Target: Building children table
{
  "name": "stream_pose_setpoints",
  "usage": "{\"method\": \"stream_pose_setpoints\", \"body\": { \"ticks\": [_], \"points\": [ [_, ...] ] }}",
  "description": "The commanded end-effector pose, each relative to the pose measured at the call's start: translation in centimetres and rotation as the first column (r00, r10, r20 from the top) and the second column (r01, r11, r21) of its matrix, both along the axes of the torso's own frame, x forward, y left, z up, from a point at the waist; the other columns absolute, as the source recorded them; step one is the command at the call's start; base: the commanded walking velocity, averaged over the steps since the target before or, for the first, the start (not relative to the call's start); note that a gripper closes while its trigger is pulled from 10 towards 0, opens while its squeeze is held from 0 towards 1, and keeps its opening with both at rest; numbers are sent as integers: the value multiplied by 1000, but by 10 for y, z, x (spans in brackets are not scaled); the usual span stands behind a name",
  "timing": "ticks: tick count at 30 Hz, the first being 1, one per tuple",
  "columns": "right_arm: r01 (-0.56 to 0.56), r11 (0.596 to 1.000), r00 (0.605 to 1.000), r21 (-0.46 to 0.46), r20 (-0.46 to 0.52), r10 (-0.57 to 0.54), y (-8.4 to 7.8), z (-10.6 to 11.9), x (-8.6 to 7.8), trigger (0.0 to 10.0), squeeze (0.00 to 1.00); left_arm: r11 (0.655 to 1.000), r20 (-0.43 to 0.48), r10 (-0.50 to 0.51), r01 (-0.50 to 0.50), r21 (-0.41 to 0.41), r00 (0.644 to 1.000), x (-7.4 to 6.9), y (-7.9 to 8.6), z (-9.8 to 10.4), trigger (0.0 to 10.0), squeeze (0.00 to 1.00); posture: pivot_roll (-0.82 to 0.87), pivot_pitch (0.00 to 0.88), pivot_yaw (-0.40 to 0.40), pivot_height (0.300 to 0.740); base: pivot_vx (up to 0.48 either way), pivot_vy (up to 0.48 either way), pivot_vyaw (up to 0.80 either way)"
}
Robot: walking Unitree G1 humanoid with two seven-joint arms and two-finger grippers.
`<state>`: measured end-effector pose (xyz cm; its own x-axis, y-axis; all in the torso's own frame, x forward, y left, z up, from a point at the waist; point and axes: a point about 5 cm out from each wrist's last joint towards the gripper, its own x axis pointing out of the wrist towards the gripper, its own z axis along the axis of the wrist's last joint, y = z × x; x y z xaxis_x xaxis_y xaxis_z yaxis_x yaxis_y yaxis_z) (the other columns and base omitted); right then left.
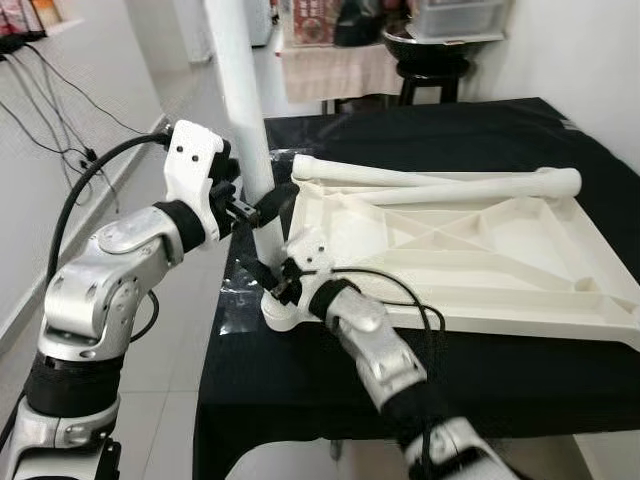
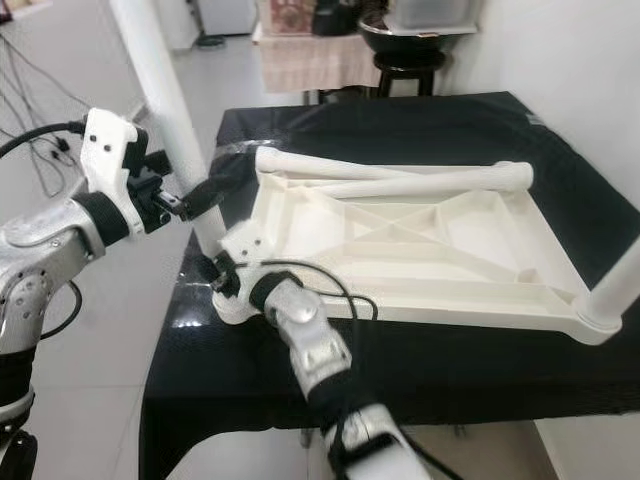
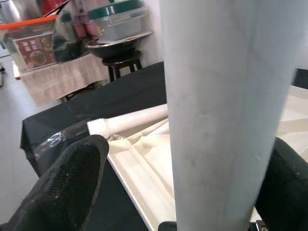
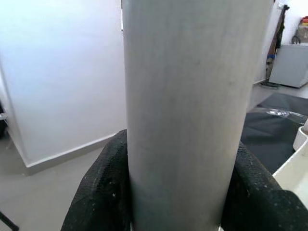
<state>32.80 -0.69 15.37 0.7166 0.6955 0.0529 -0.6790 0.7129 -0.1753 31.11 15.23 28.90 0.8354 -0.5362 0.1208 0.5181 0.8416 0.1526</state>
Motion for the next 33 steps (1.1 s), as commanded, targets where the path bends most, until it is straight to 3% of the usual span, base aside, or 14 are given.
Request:
{"method": "stream_pose_setpoints", "body": {
  "ticks": [1,14,15,23,24,27,28,29,31,33],
  "points": [
    [-63,997,994,-52,-96,58,29,-26,-18,0,0,1000,-4,11,-11,14,1000,2,1,0,10000,0,-5,67,40,740,0,0,0],
    [-83,994,993,-72,-84,77,39,-22,-24,0,0,1000,-2,-6,6,24,1000,1,-1,-1,10000,0,-6,56,36,740,0,0,0],
    [-85,993,993,-76,-82,79,40,-22,-25,0,0,999,0,-22,22,24,1000,0,-2,-1,0,0,-8,50,37,740,0,0,0],
    [-89,993,993,-82,-78,83,40,-19,-27,0,0,999,6,-35,35,31,999,0,-4,0,0,0,-8,46,36,740,0,0,0],
    [-102,992,992,-69,-79,96,38,-16,-25,10000,0,999,5,-37,37,31,999,0,-4,0,0,0,-9,40,35,740,0,0,0],
    [-117,992,990,-43,-81,113,36,-11,-22,10000,0,999,5,-39,39,32,999,0,-4,-1,0,0,-10,37,35,740,0,0,0],
    [-146,989,986,-15,-83,144,31,-7,-18,10000,796,999,5,-41,41,32,999,-1,-5,-1,0,0,-9,38,37,740,0,0,0],
    [-185,983,979,17,-84,186,26,-2,-13,10000,1000,999,4,-43,42,32,999,-1,-5,-1,0,0,-9,35,38,740,0,0,0],
    [-185,983,979,17,-84,186,26,-2,-13,10000,1000,999,4,-43,42,32,999,-1,-5,-1,0,0,-9,35,38,740,0,0,0],
    [-356,933,931,53,-62,359,11,8,-5,10000,1000,998,3,-46,46,33,999,-2,-5,-2,0,0,-7,37,38,740,0,0,0]
  ]
}}
